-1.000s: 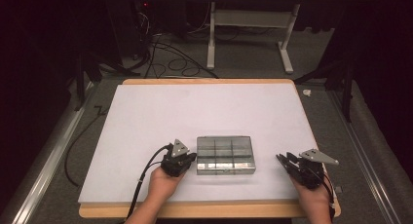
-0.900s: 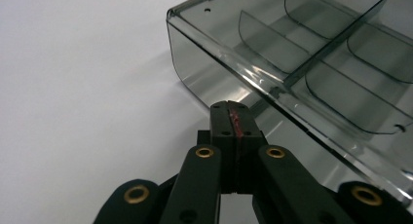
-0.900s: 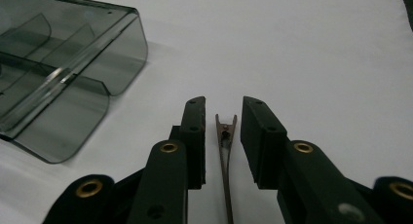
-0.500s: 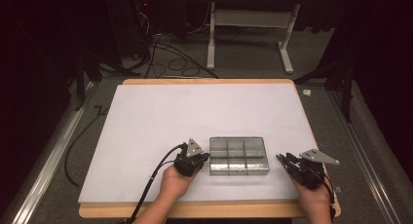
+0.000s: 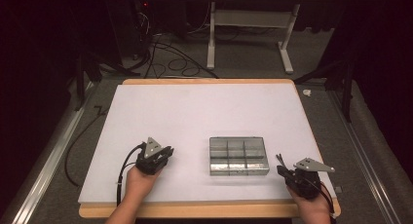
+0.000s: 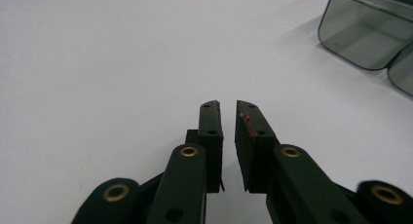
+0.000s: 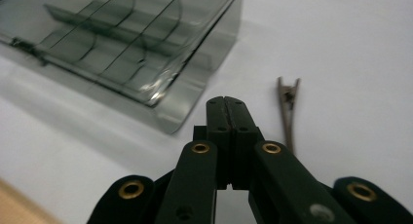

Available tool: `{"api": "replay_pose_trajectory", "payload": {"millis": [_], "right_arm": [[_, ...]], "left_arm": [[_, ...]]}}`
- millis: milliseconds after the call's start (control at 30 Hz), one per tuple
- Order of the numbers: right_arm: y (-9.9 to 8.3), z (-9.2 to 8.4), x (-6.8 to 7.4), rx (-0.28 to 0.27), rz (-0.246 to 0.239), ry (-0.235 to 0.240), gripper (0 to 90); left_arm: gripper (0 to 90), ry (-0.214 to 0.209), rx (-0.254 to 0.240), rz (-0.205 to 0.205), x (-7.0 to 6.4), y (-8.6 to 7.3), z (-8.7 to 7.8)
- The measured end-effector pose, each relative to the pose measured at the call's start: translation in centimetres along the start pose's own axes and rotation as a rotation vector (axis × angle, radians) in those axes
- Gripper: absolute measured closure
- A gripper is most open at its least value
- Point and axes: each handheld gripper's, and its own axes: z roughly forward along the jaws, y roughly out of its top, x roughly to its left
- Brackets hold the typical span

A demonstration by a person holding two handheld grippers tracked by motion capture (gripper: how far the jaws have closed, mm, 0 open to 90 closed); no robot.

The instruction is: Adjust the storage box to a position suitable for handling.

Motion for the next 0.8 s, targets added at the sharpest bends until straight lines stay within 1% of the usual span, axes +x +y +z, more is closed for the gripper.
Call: {"api": "replay_pose_trajectory", "payload": {"millis": [33,67,100,133,167,200,233,267,300,333,367,433,467,500,533,633,733,767,800], "right_arm": [[0.0,0.0,0.0,0.0,0.0,0.0,90.0],[0.0,-0.2,0.5,-0.005,-0.014,0.004,90.0],[0.0,-0.2,0.5,-0.005,-0.014,0.004,90.0],[0.0,0.1,0.7,-0.004,-0.019,0.018,90.0],[0.0,0.1,0.7,-0.004,-0.019,0.018,90.0],[-0.1,0.2,0.8,0.003,-0.025,0.026,90.0],[-0.1,0.2,0.8,0.003,-0.025,0.026,90.0],[-0.2,0.2,1.0,0.007,-0.038,0.033,90.0],[-0.3,0.2,1.1,0.01,-0.038,0.034,90.0],[-0.3,0.1,1.2,0.007,-0.043,0.039,90.0],[-0.3,0.0,1.3,0.003,-0.05,0.041,90.0],[-0.3,0.0,1.4,0.001,-0.054,0.043,90.0],[-0.3,0.0,1.5,-0.002,-0.056,0.049,90.0],[-0.3,0.0,1.7,-0.001,-0.057,0.054,90.0],[-0.3,0.1,1.7,-0.002,-0.063,0.056,90.0],[-0.3,0.1,1.8,0.003,-0.067,0.061,90.0],[-0.2,0.1,1.9,-0.005,-0.079,0.062,90.0],[-0.2,0.1,1.9,-0.005,-0.079,0.062,90.0],[-0.2,0.2,1.9,-0.007,-0.068,0.062,90.0]], "left_arm": [[77.9,0.0,0.0,0.0,0.0,0.0,0.0],[74.7,-0.01,-0.017,-0.02,0.2,-0.2,-0.1],[74.1,-0.01,-0.017,-0.02,0.2,-0.2,-0.1],[72.0,-0.015,-0.021,-0.028,0.3,-0.2,-0.2],[72.0,-0.024,-0.013,-0.035,0.4,-0.3,-0.1],[68.3,-0.023,-0.009,-0.029,0.4,-0.2,-0.1],[67.1,-0.023,-0.009,-0.029,0.4,-0.2,-0.1],[66.3,-0.007,-0.003,0.001,0.0,-0.2,0.0],[65.4,-0.007,-0.003,0.001,0.0,-0.2,0.0],[65.0,0.005,0.012,0.028,-0.3,-0.2,0.2],[64.0,0.008,0.017,0.035,-0.4,-0.1,0.2],[63.8,0.01,0.018,0.035,-0.4,-0.1,0.2],[63.8,0.009,0.019,0.03,-0.3,-0.1,0.2],[63.4,0.004,0.018,0.008,-0.2,-0.1,0.3],[63.3,0.003,0.02,0.003,-0.1,-0.1,0.2],[63.2,0.0,0.02,-0.002,0.0,-0.1,0.2],[61.7,0.009,0.02,-0.005,0.0,-0.1,0.3],[61.7,0.009,0.02,-0.005,0.0,-0.1,0.3],[61.8,0.012,0.024,-0.008,0.0,-0.1,0.3]]}}
